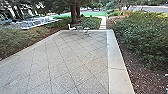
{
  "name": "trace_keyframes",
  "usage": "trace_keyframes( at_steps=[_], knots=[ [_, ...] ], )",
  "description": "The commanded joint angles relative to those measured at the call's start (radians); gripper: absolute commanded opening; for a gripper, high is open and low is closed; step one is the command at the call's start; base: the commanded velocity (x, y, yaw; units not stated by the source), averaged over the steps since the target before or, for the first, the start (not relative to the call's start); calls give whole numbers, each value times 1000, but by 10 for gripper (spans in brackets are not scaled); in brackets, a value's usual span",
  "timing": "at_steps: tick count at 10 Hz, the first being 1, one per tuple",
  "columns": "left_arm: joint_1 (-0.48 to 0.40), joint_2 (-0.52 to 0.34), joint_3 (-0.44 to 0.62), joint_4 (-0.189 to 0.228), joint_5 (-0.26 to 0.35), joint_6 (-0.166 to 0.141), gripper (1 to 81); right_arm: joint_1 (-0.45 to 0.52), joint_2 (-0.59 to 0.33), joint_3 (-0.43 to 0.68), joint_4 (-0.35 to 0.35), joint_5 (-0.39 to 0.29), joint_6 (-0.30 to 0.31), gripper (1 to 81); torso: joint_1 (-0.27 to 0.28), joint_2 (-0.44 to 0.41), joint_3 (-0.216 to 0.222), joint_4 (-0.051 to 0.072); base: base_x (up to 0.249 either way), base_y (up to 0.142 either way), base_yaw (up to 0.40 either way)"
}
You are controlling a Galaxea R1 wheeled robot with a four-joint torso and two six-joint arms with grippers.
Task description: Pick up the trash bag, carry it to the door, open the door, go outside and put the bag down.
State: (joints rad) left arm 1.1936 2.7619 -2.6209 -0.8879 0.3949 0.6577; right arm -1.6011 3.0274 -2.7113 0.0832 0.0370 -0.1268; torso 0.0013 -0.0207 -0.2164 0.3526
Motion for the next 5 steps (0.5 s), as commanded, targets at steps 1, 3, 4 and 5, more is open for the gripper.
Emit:
trace_keyframes(
  at_steps=[1, 3, 4, 5],
  knots=[
    [74, 58, -47, 14, -41, 89, 10, 11, 12, 10, 6, -69, 1, 811, 0, 0, 0, 0, 0, 0, 0],
    [105, 68, -12, 24, -39, 120, 811, 11, 10, 6, 6, -68, 3, 811, 0, 0, 0, 0, 0, 0, 0],
    [123, 84, -15, 27, -41, 126, 811, 11, 10, 7, 6, -68, 4, 811, 0, 0, 0, 0, 0, 0, 0],
    [140, 93, -16, 29, -42, 129, 811, 11, 9, 10, 6, -68, 4, 811, 0, 0, 0, 0, 0, 0, 0]
  ],
)
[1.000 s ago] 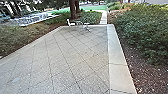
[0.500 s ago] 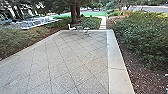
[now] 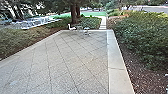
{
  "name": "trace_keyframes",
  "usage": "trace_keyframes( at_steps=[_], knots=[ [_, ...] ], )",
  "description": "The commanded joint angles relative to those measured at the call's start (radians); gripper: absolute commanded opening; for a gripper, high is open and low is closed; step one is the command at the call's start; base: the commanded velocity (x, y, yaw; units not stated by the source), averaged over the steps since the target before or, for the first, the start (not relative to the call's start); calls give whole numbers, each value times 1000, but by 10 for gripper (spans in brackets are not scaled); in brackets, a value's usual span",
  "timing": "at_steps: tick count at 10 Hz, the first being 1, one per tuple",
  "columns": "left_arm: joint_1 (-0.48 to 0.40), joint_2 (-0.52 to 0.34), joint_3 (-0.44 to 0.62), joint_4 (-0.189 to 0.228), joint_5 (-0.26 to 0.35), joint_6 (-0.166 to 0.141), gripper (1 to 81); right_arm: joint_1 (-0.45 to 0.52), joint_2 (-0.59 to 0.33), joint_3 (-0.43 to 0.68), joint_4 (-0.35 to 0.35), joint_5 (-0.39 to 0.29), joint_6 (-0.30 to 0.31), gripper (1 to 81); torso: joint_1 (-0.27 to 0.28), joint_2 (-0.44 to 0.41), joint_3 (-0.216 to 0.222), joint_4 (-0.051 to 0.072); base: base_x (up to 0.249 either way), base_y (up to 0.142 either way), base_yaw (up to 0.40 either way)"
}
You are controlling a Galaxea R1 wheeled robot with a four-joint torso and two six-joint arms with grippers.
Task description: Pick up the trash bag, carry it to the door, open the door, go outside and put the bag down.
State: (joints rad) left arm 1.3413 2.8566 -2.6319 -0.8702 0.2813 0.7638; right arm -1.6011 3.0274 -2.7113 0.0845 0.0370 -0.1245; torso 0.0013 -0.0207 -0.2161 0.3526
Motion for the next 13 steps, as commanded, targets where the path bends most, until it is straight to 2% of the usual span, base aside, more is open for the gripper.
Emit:
trace_keyframes(
  at_steps=[1, 2, 3, 4, 5, 6, 7, 8, 9, 10, 12, 13],
  knots=[
    [12, 9, -5, 11, 72, 44, 811, 11, 10, 10, 6, -66, 2, 811, 0, 0, 0, 0, 0, 0, 0],
    [32, 23, -5, 11, 70, 72, 811, 9, 10, 10, 5, -66, 6, 811, 0, 0, 0, -49, 0, 0, 0],
    [54, 43, -7, 11, 70, 100, 811, 11, 10, 12, 5, -66, 9, 811, 0, 0, 0, -80, 0, 0, 0],
    [71, 57, -7, 11, 70, 133, 811, 9, 10, 12, 5, -66, 9, 811, 0, 0, 22, -101, 0, 0, 0],
    [82, 70, -13, 11, 70, 164, 811, 11, 10, 12, 6, -57, 9, 811, 0, 0, 27, -117, 0, 0, 0],
    [91, 83, -28, 11, 70, 181, 811, 11, 10, 12, 6, -55, 9, 811, 0, 0, 7, -81, 0, 0, 0],
    [97, 103, -55, 11, 49, 186, 811, 14, 9, 9, 5, -51, 9, 811, 0, 0, 10, -98, 0, 0, 0],
    [106, 130, -82, 13, -24, 193, 811, 19, 9, 6, 5, -35, 9, 811, 0, 0, 12, -107, 0, 0, 0],
    [109, 159, -111, 11, -103, 192, 811, 28, 9, 6, 5, -35, 9, 811, 0, 0, 12, -106, 0, 0, 0],
    [111, 176, -129, 7, -142, 192, 811, 40, 9, 6, 3, -35, 9, 811, 0, 0, 12, -106, 0, 0, 0],
    [109, 196, -132, 7, -203, 183, 811, 40, 12, 6, -6, -32, -1, 811, 0, 0, 12, -106, 0, 0, 0],
    [109, 198, -132, 2, -208, 181, 811, 42, 12, 7, -8, -14, -1, 811, 0, 0, 12, -106, 0, 0, 0]
  ],
)
